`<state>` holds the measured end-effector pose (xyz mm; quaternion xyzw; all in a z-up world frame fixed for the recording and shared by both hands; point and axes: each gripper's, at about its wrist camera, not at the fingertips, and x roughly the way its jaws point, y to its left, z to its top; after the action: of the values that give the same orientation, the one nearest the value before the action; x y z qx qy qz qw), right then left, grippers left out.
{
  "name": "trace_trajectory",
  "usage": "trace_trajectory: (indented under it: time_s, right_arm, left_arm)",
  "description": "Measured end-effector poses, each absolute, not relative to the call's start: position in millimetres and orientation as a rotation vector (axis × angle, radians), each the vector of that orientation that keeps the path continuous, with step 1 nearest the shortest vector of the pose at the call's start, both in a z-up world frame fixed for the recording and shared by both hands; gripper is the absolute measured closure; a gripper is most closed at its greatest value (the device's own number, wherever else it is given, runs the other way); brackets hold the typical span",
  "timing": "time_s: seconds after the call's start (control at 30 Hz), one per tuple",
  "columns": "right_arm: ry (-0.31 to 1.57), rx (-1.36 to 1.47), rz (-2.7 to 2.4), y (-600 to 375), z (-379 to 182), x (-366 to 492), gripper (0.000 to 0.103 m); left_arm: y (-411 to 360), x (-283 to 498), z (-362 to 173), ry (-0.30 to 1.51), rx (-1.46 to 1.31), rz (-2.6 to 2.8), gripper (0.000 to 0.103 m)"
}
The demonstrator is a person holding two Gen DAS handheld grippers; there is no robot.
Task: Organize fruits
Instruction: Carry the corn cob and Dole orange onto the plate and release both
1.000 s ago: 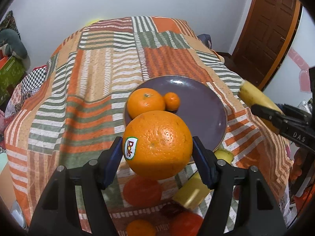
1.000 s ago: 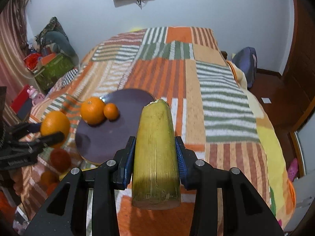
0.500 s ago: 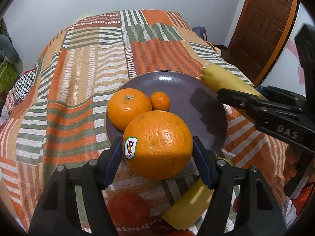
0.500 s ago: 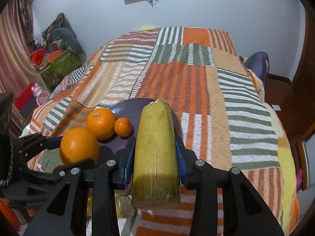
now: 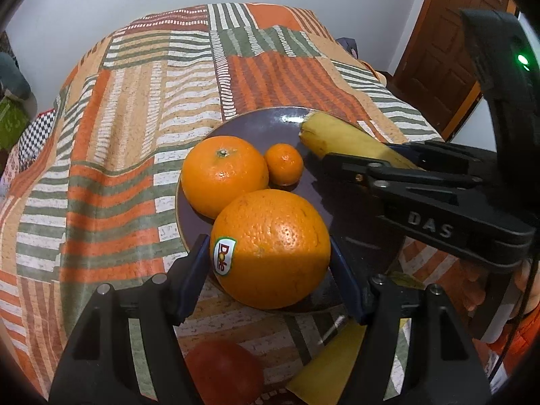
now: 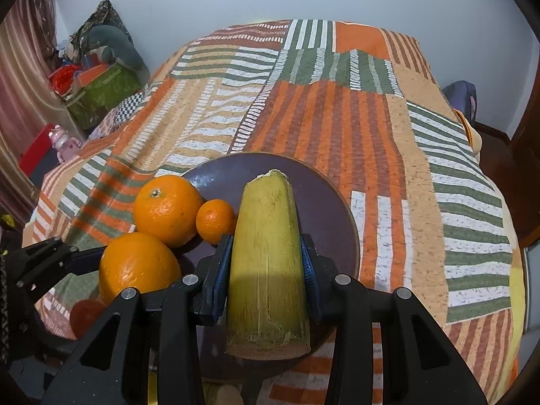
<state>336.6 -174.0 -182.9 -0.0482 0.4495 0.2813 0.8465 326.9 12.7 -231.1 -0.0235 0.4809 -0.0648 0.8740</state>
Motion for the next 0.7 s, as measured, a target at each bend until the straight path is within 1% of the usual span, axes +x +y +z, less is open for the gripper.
trace_trajectory:
  time_s: [0.4,0.5,0.7]
  right_arm:
    - [0.978,-0.138,0.599,-167.6,-193.8,338.7,0.068]
    - [0.989,-0.149,0.603,-165.9,-196.1,339.1,0.068]
    - [0.993,-0.173,0.616,-164.0,-189.2,336.5,0.066]
  left_arm:
    - [12.0,328.4,-233.2,1.01,-0.032,-0.135,0.034]
    - [12.6,329.0,-233.9,1.022,-0.039,-0.126,0.031]
    - [13.5,324.5,-229.9,1.036,-0.053,-0.123,0.03]
